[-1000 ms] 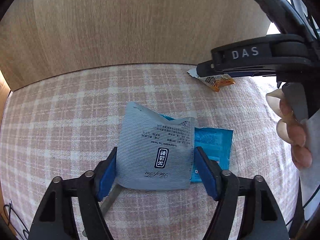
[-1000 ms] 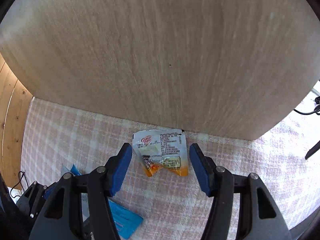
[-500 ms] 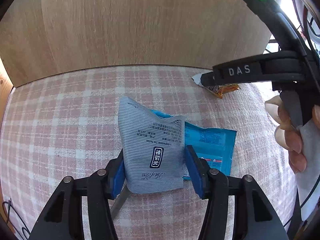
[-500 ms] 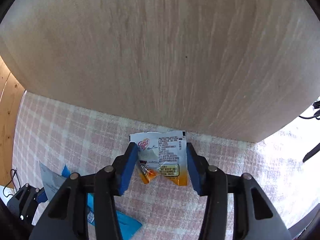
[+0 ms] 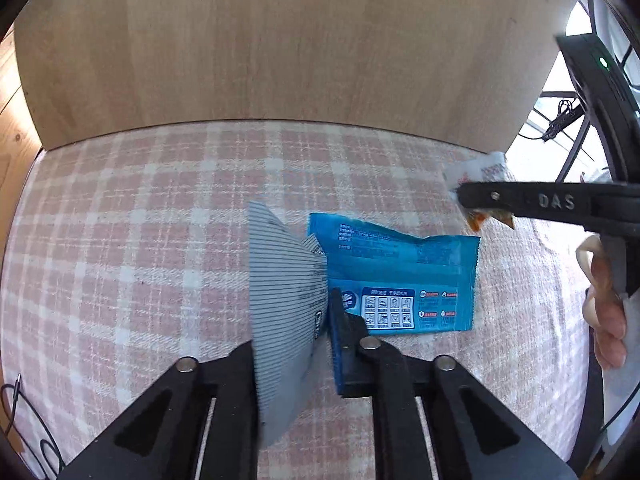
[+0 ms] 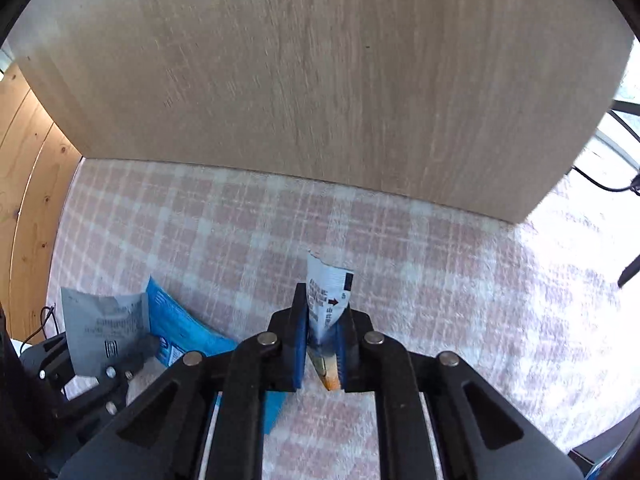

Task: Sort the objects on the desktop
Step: 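Carry the grey packet and the sachet over the black tray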

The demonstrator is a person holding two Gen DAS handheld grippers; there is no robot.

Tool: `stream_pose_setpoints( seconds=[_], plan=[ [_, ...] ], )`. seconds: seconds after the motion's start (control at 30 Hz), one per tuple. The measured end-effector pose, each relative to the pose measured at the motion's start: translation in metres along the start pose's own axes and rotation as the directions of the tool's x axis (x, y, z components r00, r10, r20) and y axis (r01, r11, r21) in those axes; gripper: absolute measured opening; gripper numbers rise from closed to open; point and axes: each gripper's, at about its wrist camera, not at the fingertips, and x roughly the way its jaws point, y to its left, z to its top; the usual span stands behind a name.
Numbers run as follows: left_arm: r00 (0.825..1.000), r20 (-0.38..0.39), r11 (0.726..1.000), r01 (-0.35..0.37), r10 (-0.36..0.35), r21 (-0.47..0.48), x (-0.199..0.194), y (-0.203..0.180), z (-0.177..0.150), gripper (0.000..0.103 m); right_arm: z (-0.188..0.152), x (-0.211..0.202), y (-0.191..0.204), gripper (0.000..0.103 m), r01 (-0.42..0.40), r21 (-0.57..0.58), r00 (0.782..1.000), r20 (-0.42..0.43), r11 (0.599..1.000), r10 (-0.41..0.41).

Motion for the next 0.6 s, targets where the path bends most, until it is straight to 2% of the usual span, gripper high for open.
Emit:
stream_pose_setpoints(
  seconds=[0.13,0.37,0.47,0.5,0.6],
  plan=[
    [1.000,0.014,1.000,0.007,-0.006,-0.021,-0.015,0.023,-0.012,0.006,-0.006,-0.019,-0.010,0.011,-0.017,0.017,1.000,0.021,1.000,0.017],
    [1.000,0.021,0.999,-0.004,0.005,-0.040,-0.038,0.041,-0.031,0.006,-0.024,-0.057,-0.033,0.011,-0.040,0.064,0.997,0.066,0.997,0.036],
    [1.000,0.031,1.000,-0.004,0.005,-0.014,-0.056,0.028,-0.042,0.006,-0.030,-0.076,-0.041,0.011,-0.044,0.081,0.996,0.086,0.996,0.037],
    [0.999,0.033,1.000,-0.002,0.002,-0.002,-0.061,0.023,-0.046,0.006,-0.051,-0.085,-0.040,0.011,-0.047,0.087,0.995,0.094,0.995,0.038],
    [0.999,0.045,0.999,0.007,-0.009,0.043,-0.074,0.000,-0.057,0.006,-0.077,-0.104,-0.052,0.011,-0.048,0.117,0.993,0.113,0.992,0.035]
  ],
)
